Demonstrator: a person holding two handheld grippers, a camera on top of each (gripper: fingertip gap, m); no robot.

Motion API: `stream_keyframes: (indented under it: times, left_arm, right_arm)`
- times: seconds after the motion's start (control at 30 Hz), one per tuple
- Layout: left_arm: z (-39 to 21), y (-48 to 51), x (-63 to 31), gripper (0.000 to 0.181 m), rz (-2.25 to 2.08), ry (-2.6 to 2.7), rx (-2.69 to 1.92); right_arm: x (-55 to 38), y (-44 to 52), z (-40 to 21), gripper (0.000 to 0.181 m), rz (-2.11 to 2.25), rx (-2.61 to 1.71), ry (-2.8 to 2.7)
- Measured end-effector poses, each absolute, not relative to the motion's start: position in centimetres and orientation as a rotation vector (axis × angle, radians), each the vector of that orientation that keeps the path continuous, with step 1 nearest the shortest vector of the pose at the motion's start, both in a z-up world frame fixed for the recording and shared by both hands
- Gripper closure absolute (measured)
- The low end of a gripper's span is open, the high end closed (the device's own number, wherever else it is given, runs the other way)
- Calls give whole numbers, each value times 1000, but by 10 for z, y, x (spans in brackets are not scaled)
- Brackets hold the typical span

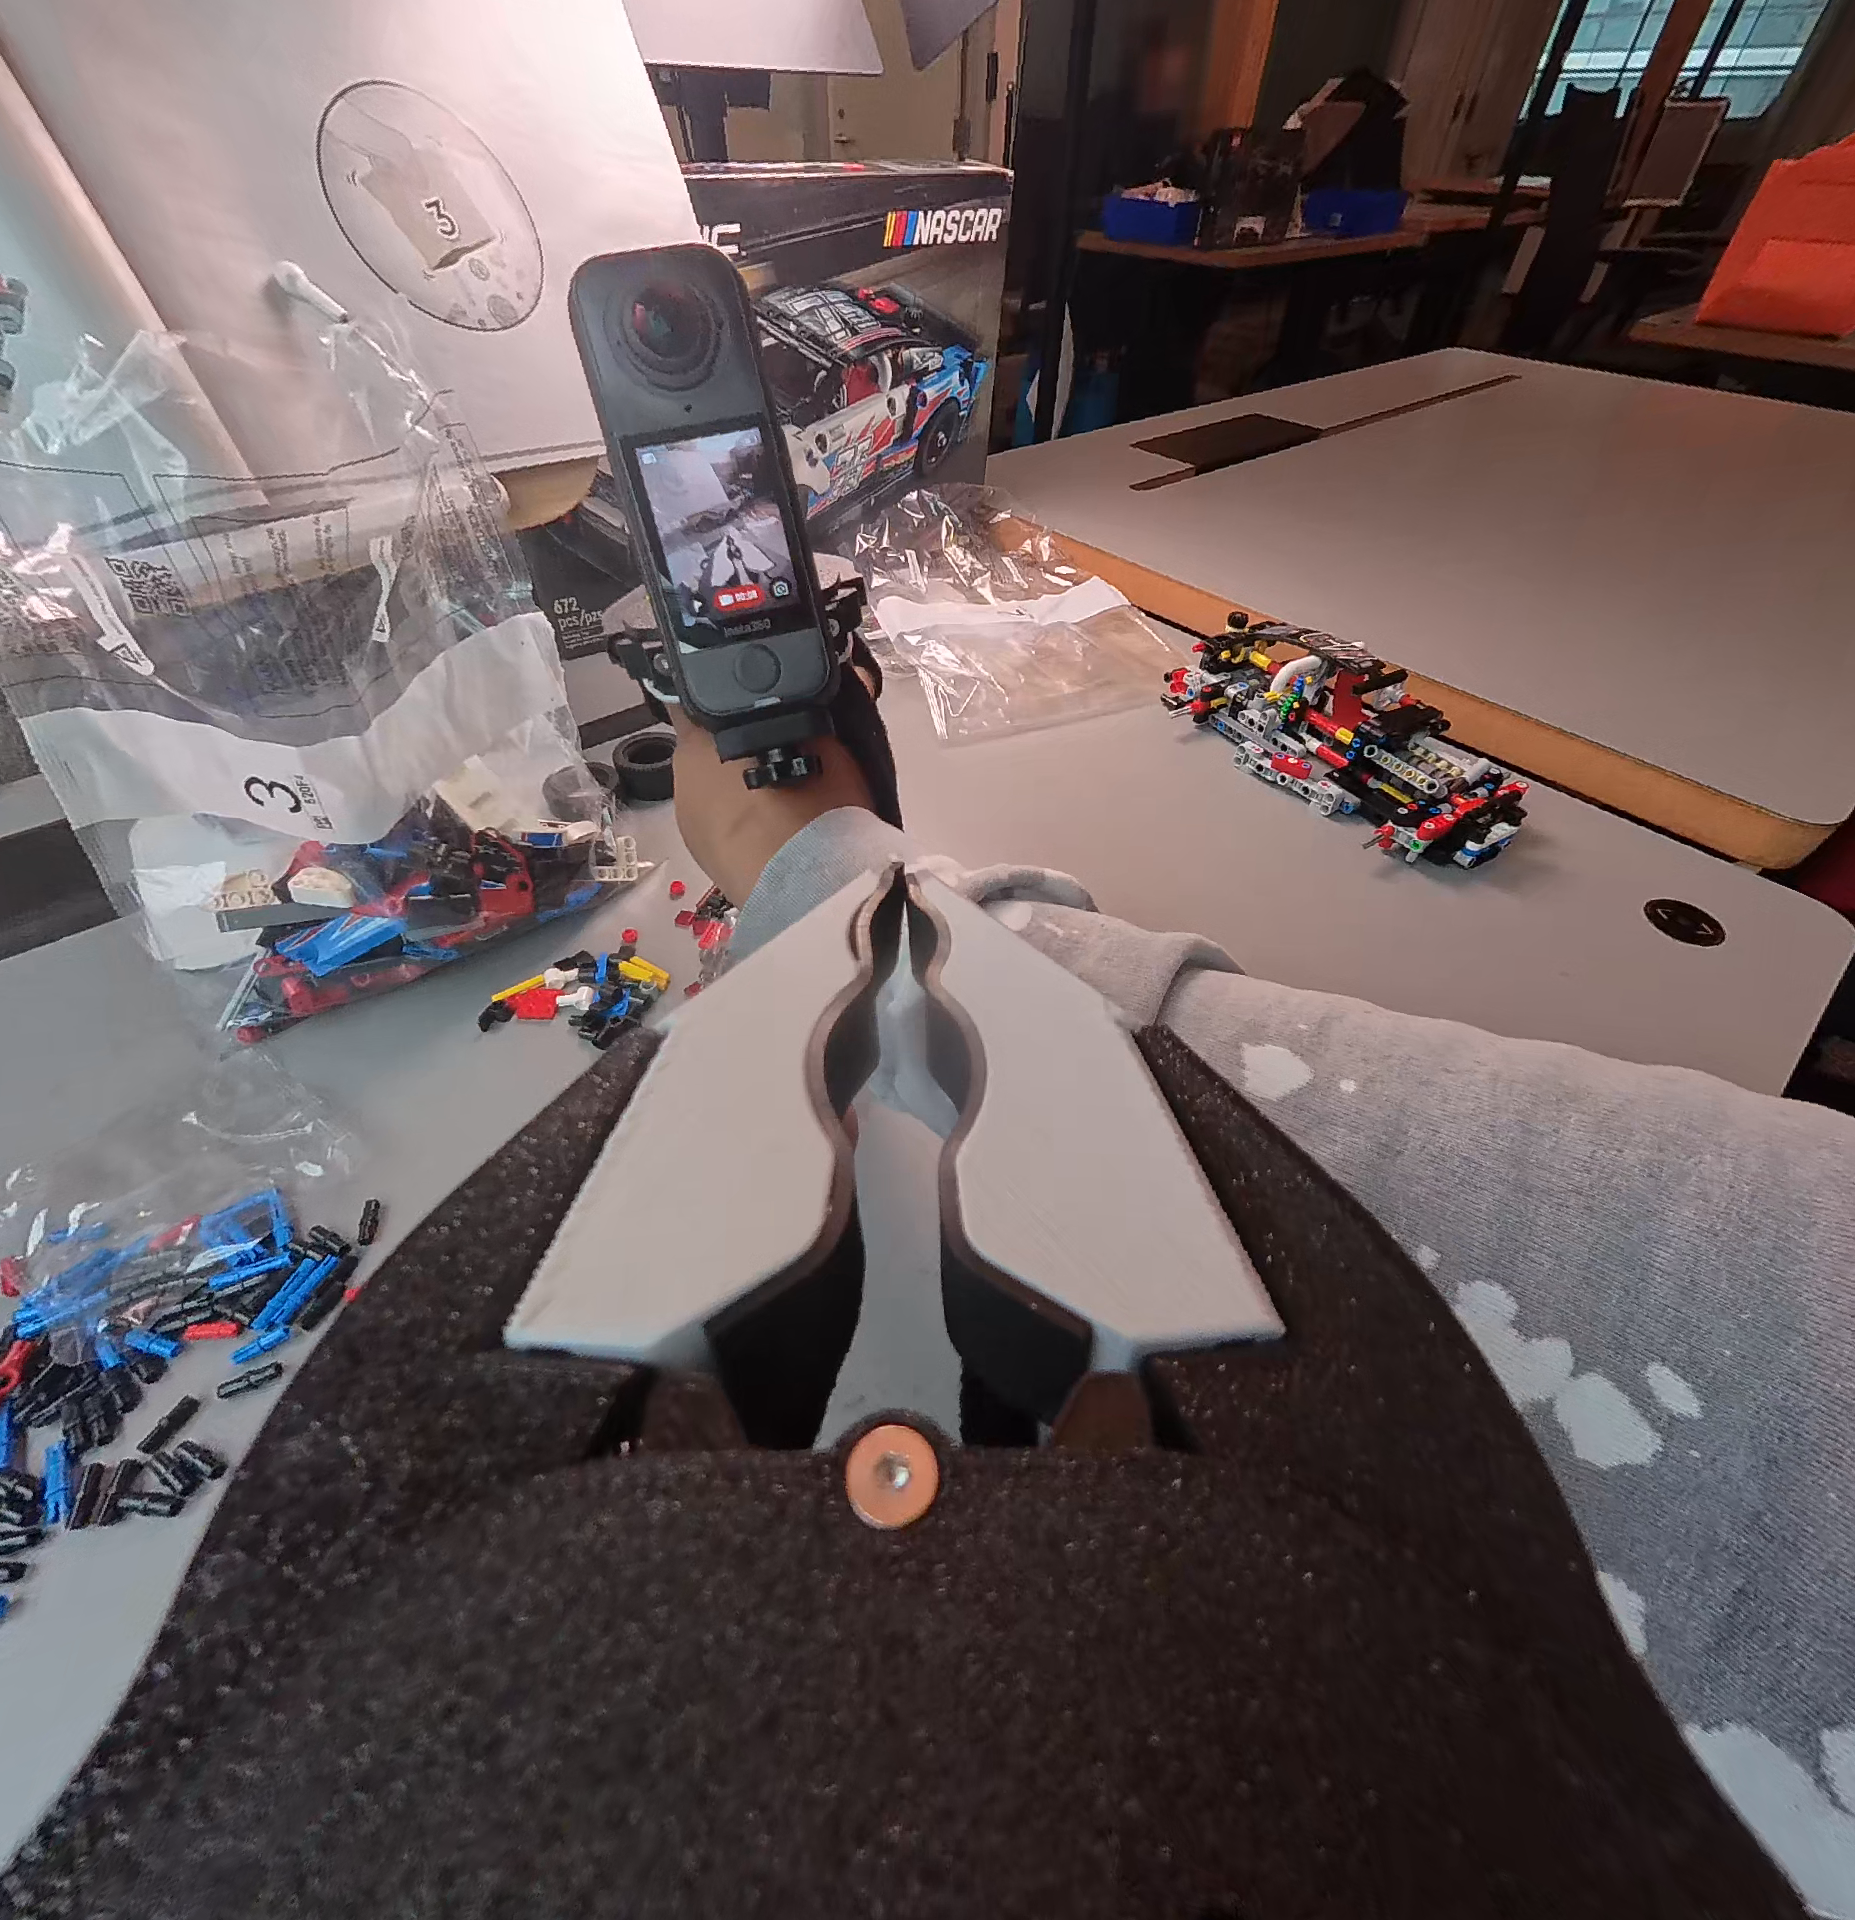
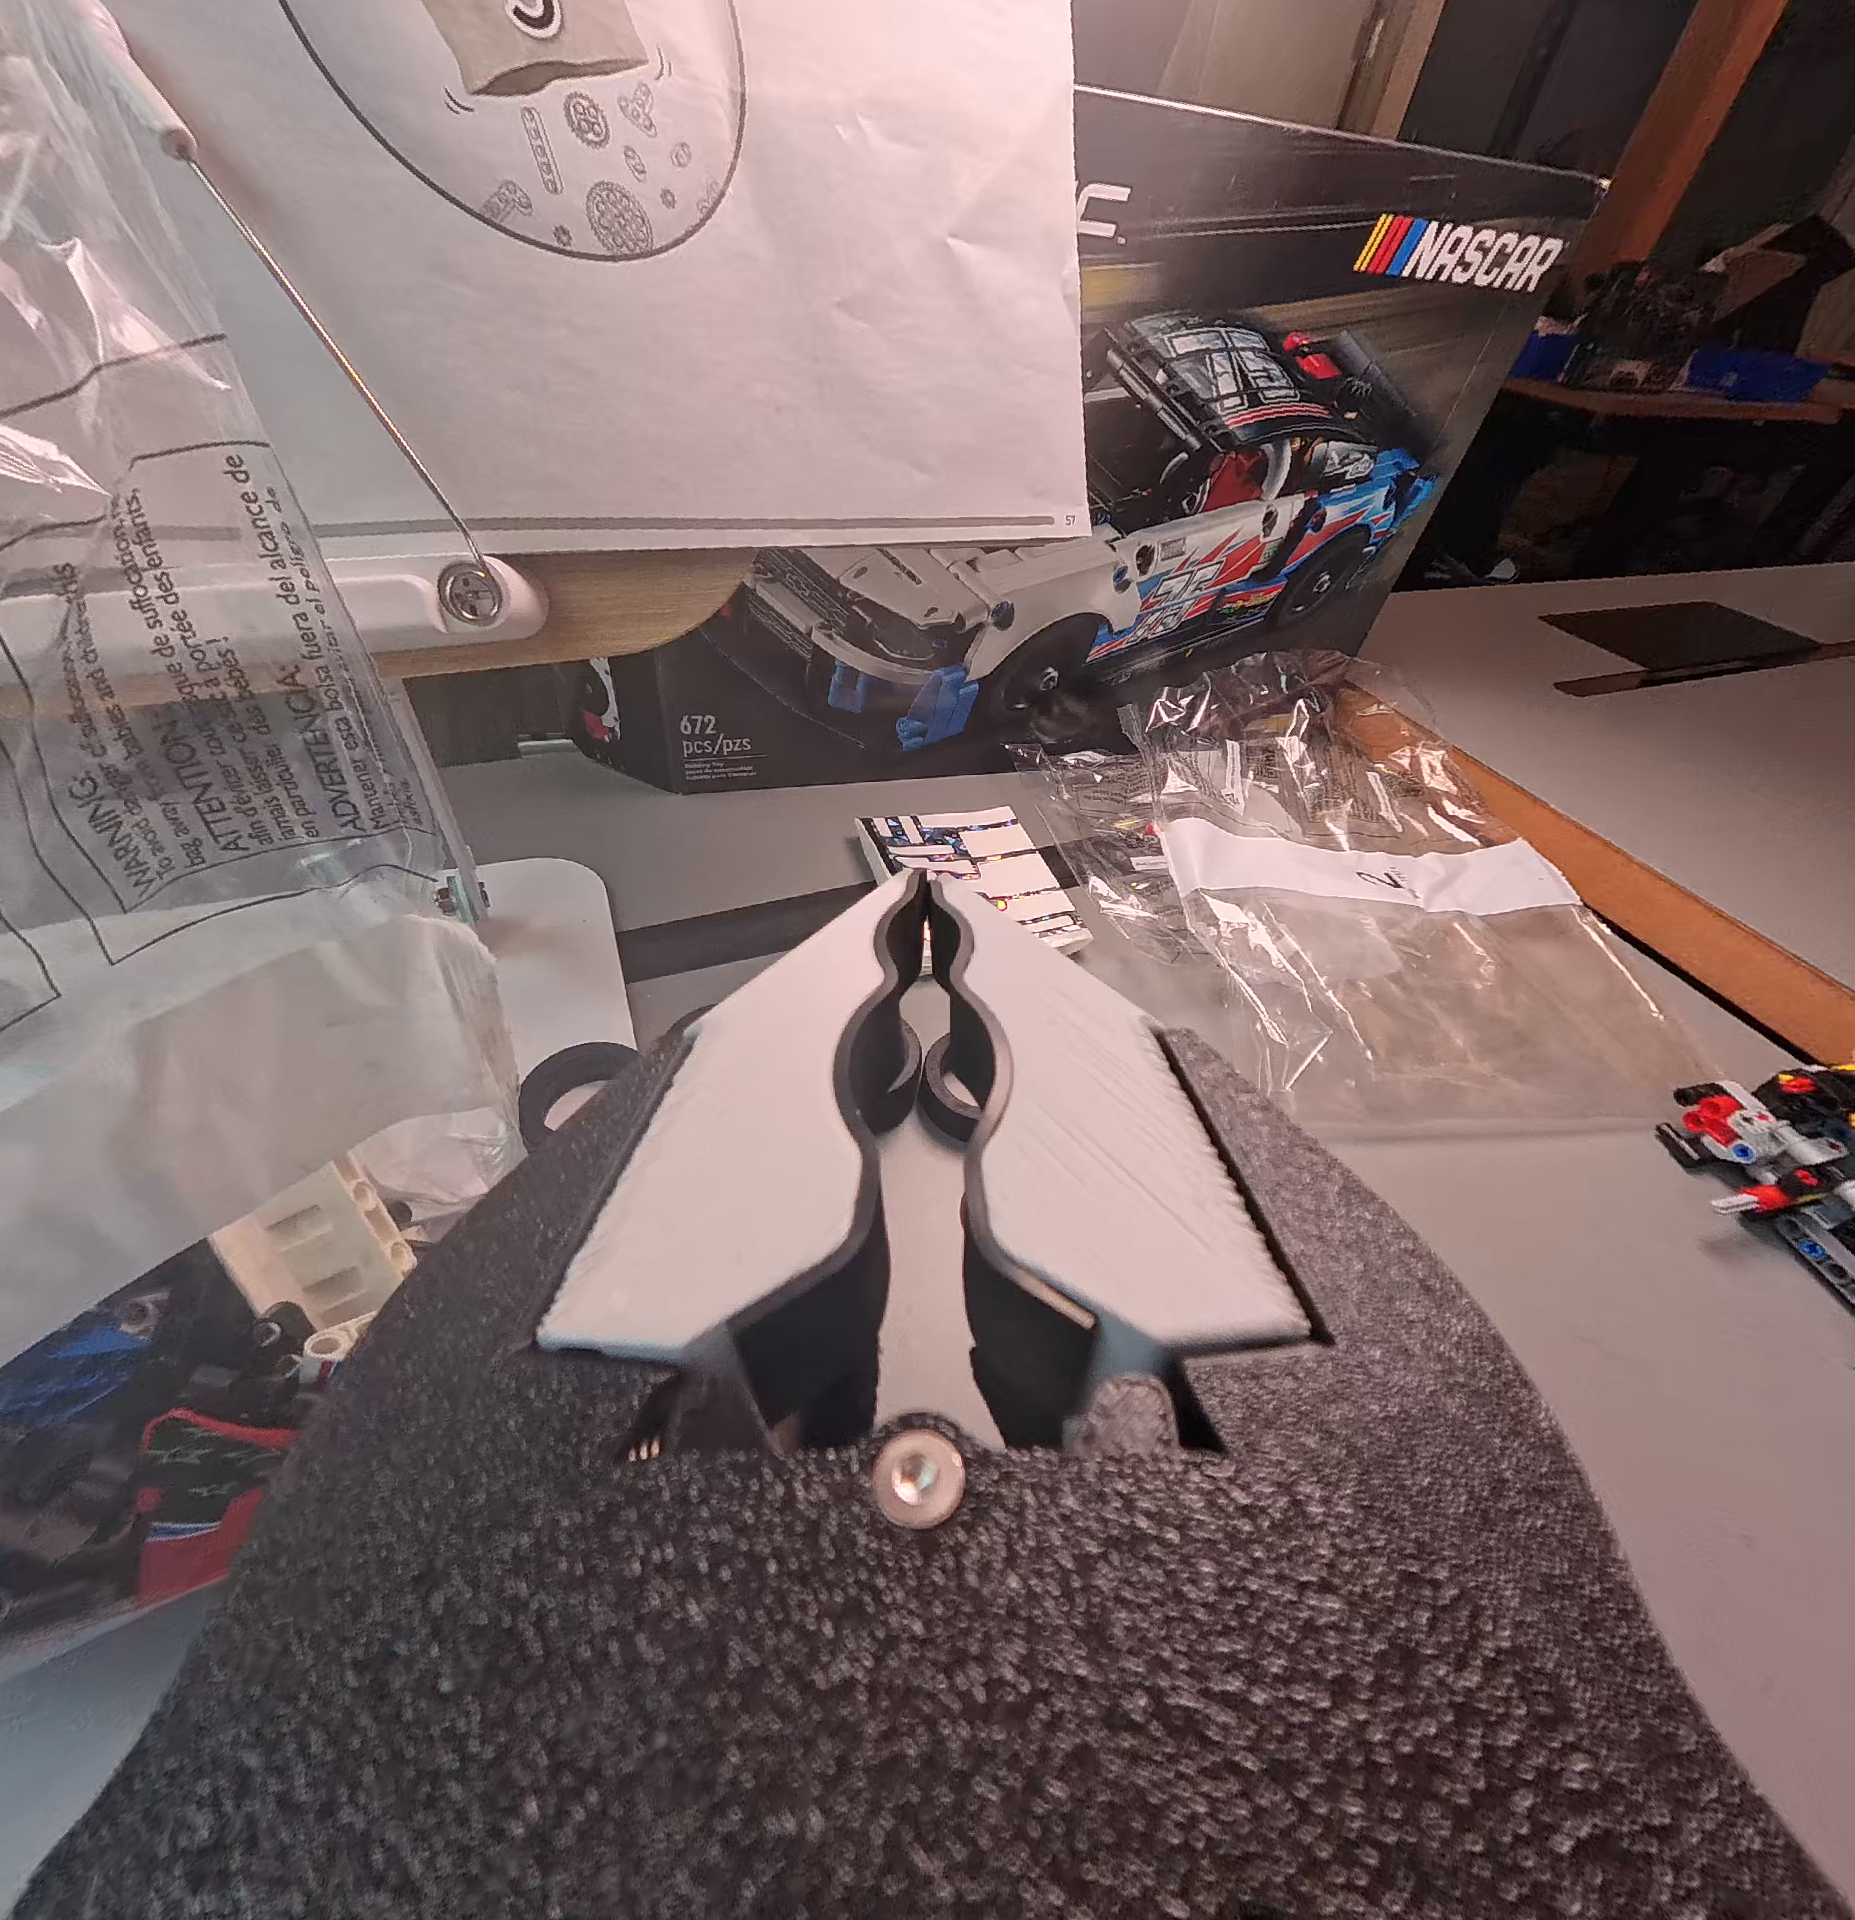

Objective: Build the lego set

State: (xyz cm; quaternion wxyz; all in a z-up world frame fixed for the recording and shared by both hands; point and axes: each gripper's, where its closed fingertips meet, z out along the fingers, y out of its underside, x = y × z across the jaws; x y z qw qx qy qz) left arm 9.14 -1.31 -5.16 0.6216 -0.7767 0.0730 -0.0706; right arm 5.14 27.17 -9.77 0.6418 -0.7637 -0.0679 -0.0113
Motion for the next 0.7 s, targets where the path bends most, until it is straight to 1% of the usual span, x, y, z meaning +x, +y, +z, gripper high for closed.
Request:
stream_keyframes:
  times: [0.13,0.23,0.3,0.37,0.43,0.5,0.57,0.63,0.7]
  left_arm:
    - [-40,-12,76,173,-138,158,-1731]
    - [9,-20,20,170,-51,106,-1547]
    - [40,-29,-30,163,12,71,-1445]
    - [47,-30,-76,151,37,46,-1444]
    - [34,-24,-109,135,3,64,-1486]
    - [12,-16,-125,126,-62,132,-1503]
    - [-15,-13,-113,127,-227,301,-1484]
    - [-50,-7,-104,118,-307,394,-1505]
    - [-80,-2,-91,113,-363,460,-1554]
  right_arm:
    - [49,269,-88,181,25,-1711,-165]
    - [32,251,-34,181,237,-1527,-294]
    - [19,223,5,179,394,-1398,-471]
    - [13,186,33,168,571,-1301,-650]
    - [19,153,43,156,686,-1235,-780]
    - [24,124,36,143,793,-1180,-912]
    - [26,103,8,129,862,-1140,-1064]
    - [26,90,-39,113,879,-1124,-1233]
    - [23,85,-88,89,953,-1209,-1335]
